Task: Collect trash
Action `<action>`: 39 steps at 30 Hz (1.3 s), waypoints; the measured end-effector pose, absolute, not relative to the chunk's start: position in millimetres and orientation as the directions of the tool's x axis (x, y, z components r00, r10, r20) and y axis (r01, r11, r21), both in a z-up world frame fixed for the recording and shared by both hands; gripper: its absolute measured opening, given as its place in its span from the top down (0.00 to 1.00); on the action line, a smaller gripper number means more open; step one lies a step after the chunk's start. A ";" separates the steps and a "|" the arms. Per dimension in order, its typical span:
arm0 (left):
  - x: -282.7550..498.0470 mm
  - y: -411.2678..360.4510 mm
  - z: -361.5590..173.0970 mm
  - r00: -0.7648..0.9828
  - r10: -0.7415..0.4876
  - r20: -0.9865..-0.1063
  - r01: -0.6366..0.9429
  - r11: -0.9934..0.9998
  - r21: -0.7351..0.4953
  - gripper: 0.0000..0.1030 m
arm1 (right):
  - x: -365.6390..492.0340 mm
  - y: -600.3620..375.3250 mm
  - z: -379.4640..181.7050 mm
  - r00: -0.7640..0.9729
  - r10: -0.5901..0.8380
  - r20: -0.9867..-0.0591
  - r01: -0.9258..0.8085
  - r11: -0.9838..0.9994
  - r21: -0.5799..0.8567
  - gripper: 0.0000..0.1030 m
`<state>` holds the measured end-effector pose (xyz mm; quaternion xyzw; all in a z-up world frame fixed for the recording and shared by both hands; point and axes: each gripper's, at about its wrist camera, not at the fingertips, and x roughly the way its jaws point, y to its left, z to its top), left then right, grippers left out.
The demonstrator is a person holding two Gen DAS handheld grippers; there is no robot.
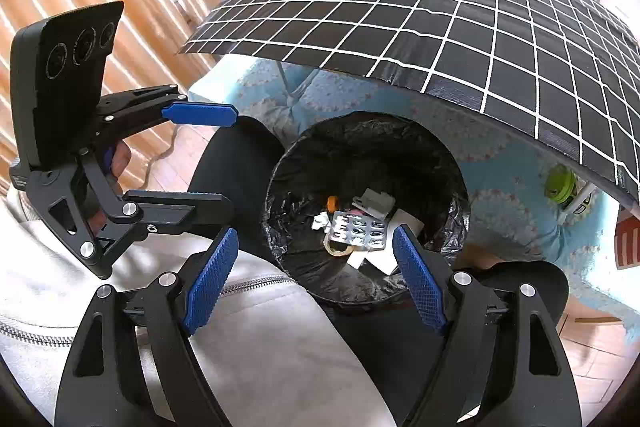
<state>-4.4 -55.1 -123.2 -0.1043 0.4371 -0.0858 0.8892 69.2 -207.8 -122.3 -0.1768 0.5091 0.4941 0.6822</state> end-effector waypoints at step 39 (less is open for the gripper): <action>-4.9 -53.5 -123.6 0.605 -0.240 -0.759 0.054 0.964 -0.262 0.15 | 68.8 -207.3 -122.7 -0.005 0.496 -0.868 -0.851 0.454 0.265 0.23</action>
